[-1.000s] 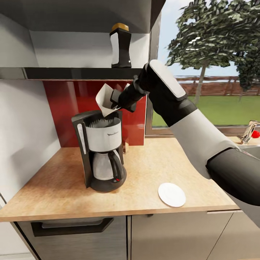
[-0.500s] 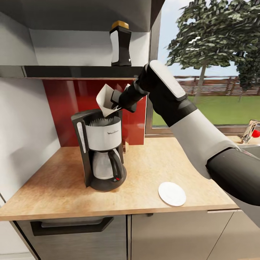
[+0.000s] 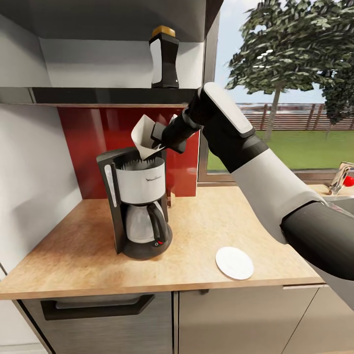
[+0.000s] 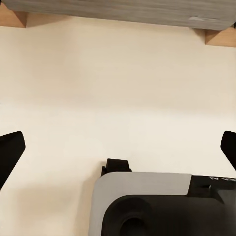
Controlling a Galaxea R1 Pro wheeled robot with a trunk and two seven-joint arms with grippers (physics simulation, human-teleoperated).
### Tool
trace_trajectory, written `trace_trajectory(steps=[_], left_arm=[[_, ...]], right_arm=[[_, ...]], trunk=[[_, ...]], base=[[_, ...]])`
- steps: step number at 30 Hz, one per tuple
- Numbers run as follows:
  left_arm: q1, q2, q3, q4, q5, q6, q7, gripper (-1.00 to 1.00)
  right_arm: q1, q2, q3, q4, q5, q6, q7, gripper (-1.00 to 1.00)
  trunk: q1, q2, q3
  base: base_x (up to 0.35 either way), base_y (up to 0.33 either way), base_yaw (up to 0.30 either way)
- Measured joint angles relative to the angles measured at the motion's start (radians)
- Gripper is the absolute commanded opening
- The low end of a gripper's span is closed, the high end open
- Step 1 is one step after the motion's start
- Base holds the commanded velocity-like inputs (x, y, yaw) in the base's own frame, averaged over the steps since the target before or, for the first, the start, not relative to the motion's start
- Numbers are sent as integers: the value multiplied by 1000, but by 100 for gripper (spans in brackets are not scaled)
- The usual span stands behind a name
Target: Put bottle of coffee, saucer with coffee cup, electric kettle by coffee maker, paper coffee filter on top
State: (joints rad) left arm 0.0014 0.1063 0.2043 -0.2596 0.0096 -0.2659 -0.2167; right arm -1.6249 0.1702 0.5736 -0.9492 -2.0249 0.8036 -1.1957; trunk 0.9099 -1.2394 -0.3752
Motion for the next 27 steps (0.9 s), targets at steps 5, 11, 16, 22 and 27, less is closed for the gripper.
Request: trace_trajectory(steps=[5, 11, 16, 22, 27], left_arm=[[0, -28, 15, -28, 6, -13, -4, 100], [0, -43, 15, -62, 6, -13, -4, 100], [0, -43, 15, -79, 6, -13, -4, 100], [0, -48, 20, -97, 6, -14, -4, 100], [0, -50, 21, -118, 7, -14, -4, 100]], right_arm=[[28, -28, 28, -28, 35, -6, -26, -100], [62, -29, 53, -62, 72, -10, -56, -100], [87, -29, 51, -91, 87, -26, -67, -100], [74, -12, 29, -94, 86, -3, -46, -100], [45, -9, 13, -65, 63, -1, -16, -100]], trunk=[[0, 0, 0], [0, 0, 0], [0, 0, 0], [0, 0, 0], [0, 0, 0]], base=[[0, 0, 0], [0, 0, 0], [0, 0, 0], [0, 0, 0], [0, 0, 0]])
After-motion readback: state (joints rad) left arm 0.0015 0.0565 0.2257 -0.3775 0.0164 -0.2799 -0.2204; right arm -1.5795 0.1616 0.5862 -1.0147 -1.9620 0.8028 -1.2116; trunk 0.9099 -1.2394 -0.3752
